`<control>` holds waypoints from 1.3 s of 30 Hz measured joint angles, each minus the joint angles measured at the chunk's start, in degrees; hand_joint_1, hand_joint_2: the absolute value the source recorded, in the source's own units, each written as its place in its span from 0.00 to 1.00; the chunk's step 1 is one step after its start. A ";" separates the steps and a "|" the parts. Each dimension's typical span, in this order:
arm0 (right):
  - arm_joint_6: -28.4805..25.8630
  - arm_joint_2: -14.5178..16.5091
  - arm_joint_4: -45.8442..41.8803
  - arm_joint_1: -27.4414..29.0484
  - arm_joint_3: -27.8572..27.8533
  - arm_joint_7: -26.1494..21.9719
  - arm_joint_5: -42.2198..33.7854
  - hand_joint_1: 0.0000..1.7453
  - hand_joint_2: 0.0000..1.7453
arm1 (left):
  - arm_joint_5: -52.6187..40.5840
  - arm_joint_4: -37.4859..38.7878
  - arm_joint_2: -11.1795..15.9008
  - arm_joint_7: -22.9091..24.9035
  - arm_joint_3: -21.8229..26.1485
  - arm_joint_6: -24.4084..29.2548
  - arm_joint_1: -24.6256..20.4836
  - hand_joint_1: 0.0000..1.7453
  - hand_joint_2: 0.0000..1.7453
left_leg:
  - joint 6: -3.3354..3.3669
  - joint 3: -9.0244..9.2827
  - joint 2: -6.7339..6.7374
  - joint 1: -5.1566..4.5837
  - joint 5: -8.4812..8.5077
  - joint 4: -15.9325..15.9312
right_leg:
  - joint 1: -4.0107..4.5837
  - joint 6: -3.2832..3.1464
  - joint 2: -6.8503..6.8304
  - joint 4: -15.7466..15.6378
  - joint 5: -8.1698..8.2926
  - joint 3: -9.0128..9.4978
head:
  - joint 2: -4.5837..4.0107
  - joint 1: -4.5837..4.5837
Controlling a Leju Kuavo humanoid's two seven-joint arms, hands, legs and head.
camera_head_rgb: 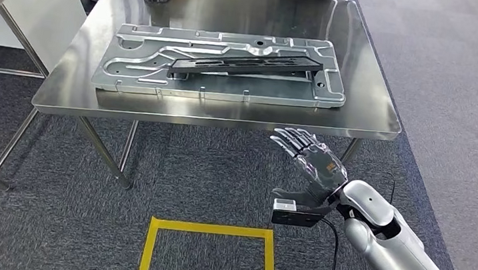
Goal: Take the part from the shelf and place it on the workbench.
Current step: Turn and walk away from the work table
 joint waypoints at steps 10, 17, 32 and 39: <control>-0.17 -0.13 -0.04 0.25 -0.33 0.09 -0.01 0.00 0.00 | -0.06 0.00 0.03 -0.02 0.00 0.01 -0.29 0.00 0.00 | 1.11 11.60 -0.12 -0.28 -4.15 -3.93 | 0.72 0.64 0.05 1.29 5.72 -7.11 | 0.00 0.00; -0.32 -0.54 0.11 0.49 -0.64 0.10 -0.01 0.00 0.00 | -0.02 0.02 -0.03 0.01 0.02 0.02 -0.31 0.00 0.00 | 3.40 8.69 0.40 -0.17 -0.50 -6.33 | 0.19 2.59 0.22 10.76 -3.60 -10.19 | 0.00 0.00; -5.43 4.81 16.99 9.02 -12.58 -4.38 -18.05 0.00 0.00 | -0.47 0.02 -0.02 1.31 1.28 1.05 0.13 0.00 0.00 | -0.50 -2.27 0.13 0.35 -3.81 4.26 | 0.05 -0.40 -0.41 0.28 -0.71 0.65 | 0.00 -0.01; -5.21 16.47 51.89 14.44 -31.19 3.93 -31.42 0.00 0.00 | -2.67 -0.03 0.20 0.91 1.17 1.18 -0.22 0.00 0.00 | 0.48 8.41 -0.35 0.07 -2.81 2.55 | 0.62 -0.04 -0.99 1.61 3.49 -5.28 | 0.00 -0.01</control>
